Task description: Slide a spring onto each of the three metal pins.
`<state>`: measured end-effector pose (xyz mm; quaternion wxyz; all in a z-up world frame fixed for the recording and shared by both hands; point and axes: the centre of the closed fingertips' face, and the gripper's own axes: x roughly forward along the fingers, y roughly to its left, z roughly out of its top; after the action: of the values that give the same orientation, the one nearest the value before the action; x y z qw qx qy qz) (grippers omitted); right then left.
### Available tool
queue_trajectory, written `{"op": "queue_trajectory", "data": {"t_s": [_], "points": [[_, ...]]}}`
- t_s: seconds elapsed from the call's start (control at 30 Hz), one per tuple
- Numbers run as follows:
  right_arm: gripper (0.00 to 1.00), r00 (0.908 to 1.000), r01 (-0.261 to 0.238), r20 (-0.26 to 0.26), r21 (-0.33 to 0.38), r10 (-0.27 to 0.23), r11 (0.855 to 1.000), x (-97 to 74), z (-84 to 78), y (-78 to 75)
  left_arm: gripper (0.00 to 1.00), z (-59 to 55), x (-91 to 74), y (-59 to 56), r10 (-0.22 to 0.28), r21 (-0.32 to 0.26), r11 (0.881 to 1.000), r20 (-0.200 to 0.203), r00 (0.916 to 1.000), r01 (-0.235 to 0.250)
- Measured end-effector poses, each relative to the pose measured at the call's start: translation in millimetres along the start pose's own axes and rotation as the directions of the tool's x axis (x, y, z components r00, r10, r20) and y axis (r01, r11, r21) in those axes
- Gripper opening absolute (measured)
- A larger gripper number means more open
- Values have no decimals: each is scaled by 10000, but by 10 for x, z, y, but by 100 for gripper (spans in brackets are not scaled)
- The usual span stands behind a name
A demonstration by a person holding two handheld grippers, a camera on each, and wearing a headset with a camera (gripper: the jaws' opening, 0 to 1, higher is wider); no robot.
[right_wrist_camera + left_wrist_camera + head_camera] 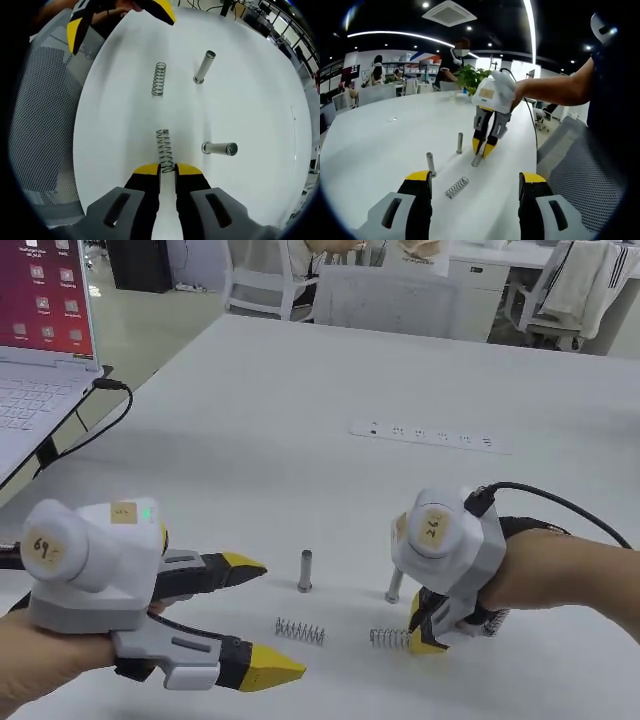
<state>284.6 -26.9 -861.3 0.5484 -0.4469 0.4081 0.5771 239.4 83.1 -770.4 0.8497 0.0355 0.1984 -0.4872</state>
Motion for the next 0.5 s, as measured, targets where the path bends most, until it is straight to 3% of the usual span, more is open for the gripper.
{"op": "queue_trajectory", "data": {"t_s": [0.5], "points": [[8, 9996, 208, 201, -4, -208, 9998, -104, 52, 15, 65, -20, 34, -35, -150, 39, 9999, -101, 9998, 151]]}}
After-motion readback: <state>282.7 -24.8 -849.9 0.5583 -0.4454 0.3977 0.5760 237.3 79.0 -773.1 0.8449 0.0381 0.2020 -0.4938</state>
